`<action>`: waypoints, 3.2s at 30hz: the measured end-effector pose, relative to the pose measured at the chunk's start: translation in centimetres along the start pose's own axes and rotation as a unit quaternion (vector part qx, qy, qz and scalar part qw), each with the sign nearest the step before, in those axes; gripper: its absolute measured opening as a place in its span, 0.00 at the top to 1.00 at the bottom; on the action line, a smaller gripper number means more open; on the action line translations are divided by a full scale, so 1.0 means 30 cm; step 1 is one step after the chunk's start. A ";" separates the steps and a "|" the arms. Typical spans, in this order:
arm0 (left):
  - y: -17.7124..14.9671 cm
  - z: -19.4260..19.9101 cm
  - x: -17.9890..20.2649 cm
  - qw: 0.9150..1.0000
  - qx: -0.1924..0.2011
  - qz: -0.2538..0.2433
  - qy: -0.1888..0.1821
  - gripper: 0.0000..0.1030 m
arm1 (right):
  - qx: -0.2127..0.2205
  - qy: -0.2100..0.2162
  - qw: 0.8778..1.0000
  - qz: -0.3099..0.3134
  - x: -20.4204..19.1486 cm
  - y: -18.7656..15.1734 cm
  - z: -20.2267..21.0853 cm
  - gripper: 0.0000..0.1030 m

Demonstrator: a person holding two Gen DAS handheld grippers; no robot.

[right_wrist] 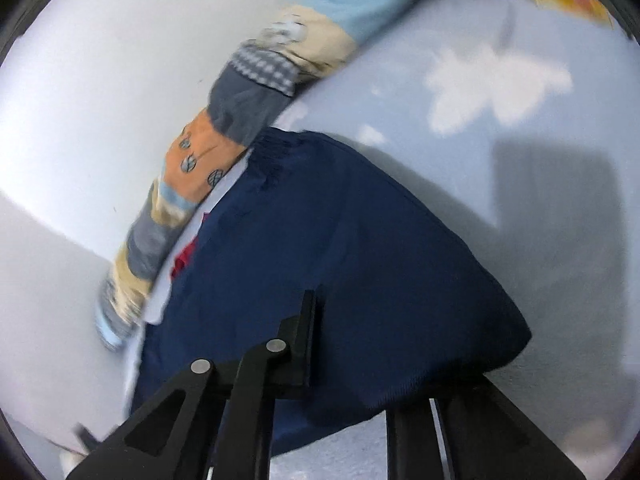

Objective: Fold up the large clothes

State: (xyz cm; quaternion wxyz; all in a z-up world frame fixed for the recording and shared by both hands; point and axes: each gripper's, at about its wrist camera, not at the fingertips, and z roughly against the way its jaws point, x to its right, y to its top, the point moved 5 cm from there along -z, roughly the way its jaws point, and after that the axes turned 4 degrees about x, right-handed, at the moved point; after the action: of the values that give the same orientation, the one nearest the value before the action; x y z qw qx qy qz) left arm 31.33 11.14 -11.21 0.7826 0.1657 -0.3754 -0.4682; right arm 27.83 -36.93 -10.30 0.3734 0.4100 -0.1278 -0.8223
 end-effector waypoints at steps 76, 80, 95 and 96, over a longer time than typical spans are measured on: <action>-0.002 -0.022 0.021 0.967 -0.097 -0.205 0.115 0.09 | -0.124 -0.155 0.964 0.177 -0.066 0.052 -0.169 0.63; 0.000 0.032 -0.006 0.974 -0.093 -0.174 0.113 0.09 | -0.116 -0.131 0.977 0.119 -0.016 0.061 -0.097 0.59; -0.405 0.509 -0.058 0.975 -0.093 -0.181 0.089 0.09 | -0.133 -0.016 0.956 0.261 -0.254 -0.502 0.440 0.54; -0.423 0.496 -0.082 0.973 -0.096 -0.182 0.103 0.09 | -0.136 -0.027 0.954 0.267 -0.238 -0.521 0.441 0.54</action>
State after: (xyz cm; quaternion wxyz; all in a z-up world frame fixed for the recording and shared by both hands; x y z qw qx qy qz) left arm 11.86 8.20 -10.15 0.7310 0.2023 -0.2095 -0.6171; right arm 12.44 -22.29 -5.89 0.6278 0.2842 -0.1290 -0.7131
